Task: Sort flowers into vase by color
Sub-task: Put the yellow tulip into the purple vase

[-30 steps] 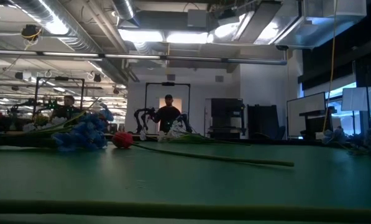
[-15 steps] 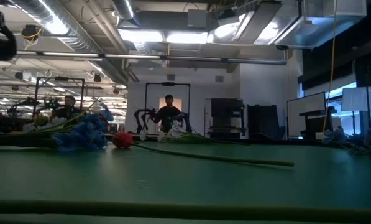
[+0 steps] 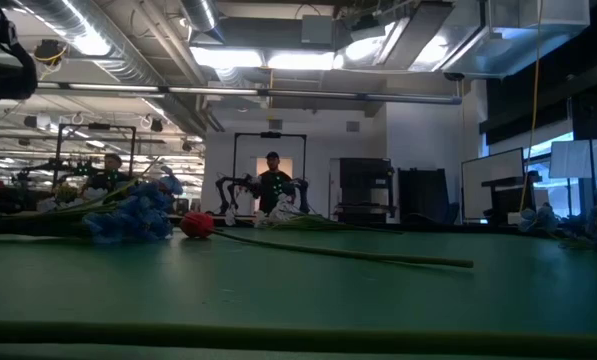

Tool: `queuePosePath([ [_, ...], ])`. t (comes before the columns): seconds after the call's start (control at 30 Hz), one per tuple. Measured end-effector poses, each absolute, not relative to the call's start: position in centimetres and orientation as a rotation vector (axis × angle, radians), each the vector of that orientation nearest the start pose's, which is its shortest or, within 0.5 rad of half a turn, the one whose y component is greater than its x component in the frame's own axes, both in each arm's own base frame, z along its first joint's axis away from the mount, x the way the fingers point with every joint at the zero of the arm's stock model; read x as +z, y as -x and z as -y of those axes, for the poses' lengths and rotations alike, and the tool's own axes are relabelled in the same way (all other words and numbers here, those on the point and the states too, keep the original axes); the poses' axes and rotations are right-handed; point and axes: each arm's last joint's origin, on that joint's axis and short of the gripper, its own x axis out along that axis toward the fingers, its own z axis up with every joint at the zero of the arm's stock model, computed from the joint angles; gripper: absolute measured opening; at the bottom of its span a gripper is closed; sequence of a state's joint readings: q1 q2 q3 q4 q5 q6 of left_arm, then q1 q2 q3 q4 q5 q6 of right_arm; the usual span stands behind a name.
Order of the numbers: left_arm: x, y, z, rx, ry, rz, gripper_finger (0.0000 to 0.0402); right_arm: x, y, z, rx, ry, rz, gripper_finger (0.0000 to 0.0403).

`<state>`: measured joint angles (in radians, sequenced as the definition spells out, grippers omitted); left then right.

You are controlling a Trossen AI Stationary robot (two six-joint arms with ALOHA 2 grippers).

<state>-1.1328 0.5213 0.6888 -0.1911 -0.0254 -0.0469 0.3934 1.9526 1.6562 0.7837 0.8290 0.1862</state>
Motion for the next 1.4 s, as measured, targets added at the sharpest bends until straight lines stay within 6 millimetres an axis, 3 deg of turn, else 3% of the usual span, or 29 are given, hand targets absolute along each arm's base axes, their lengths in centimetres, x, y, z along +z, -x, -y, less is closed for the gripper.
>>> queuePosePath([
  [0.23,32.4,-5.2,10.5,-1.038,-0.029,-0.154,0.0006,37.4,-41.6,-16.2,-0.412,-0.478,0.433,0.0198],
  [0.73,33.6,-5.1,10.3,-1.038,0.029,-0.101,0.0006,37.3,-41.7,-16.1,-0.446,-0.471,0.425,0.0198],
  [1.03,33.5,-5.0,10.1,-1.035,0.04,-0.175,0.0006,37.0,-41.9,-16.1,-0.451,-0.447,0.391,0.0198],
  [1.4,32.5,-5.8,12.1,-1.044,0.075,-0.31,0.0007,36.7,-42.0,-16.2,-0.455,-0.429,0.362,0.0198],
])
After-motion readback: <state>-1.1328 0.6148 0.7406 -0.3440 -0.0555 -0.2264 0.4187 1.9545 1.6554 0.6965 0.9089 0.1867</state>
